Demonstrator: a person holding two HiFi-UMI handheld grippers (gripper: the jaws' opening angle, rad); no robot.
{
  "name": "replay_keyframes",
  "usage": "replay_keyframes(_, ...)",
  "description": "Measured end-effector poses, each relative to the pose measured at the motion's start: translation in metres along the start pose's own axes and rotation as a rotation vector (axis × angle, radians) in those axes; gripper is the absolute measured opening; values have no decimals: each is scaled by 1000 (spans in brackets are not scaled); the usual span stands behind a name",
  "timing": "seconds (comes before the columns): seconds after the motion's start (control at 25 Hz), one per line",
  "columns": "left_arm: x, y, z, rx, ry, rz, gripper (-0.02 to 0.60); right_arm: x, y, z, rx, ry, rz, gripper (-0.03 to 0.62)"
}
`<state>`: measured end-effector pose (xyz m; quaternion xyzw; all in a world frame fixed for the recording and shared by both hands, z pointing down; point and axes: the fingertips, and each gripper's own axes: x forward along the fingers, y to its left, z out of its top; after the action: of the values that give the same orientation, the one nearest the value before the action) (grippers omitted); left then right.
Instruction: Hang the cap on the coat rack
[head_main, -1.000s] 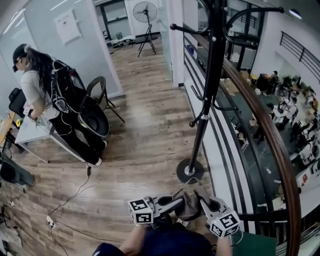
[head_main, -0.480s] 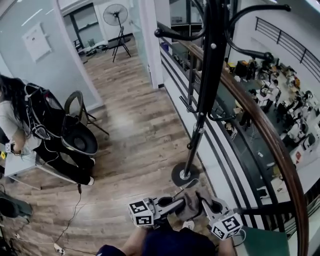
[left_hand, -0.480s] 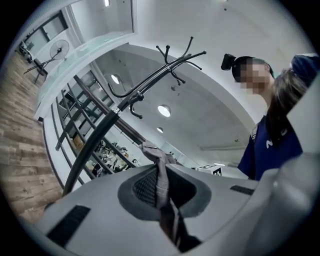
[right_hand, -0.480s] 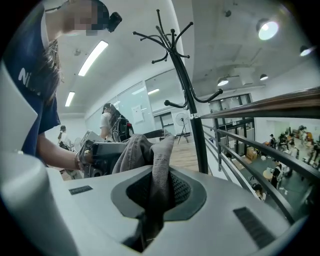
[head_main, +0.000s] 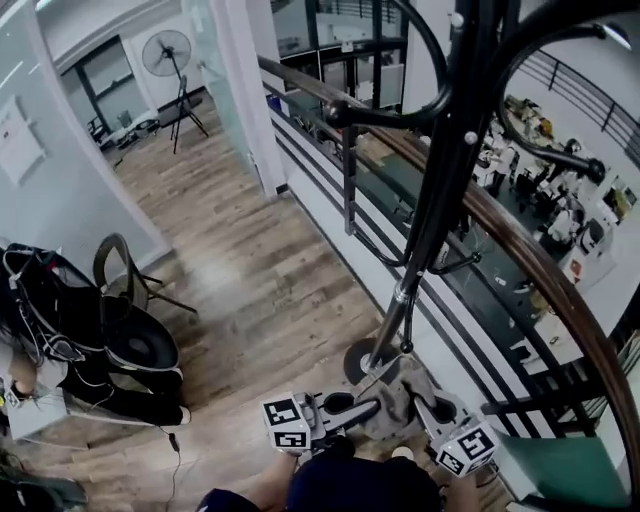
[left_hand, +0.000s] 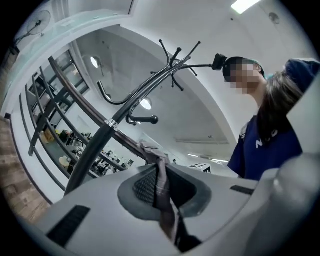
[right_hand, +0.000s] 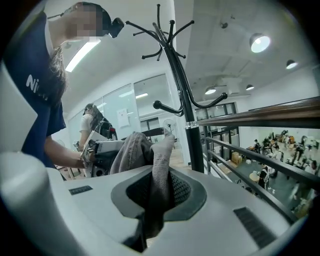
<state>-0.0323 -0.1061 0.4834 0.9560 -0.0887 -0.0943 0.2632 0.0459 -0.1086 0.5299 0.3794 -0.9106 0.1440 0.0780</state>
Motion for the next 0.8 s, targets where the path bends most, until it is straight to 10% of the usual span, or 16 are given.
replay_keyframes(0.44,-16,10,7,-18,75,-122,21,16,13,0,25,-9,-102,35)
replay_keyframes(0.8,-12,-26,31,48,28,-290,21,-10,29,39,19,-111,92,34)
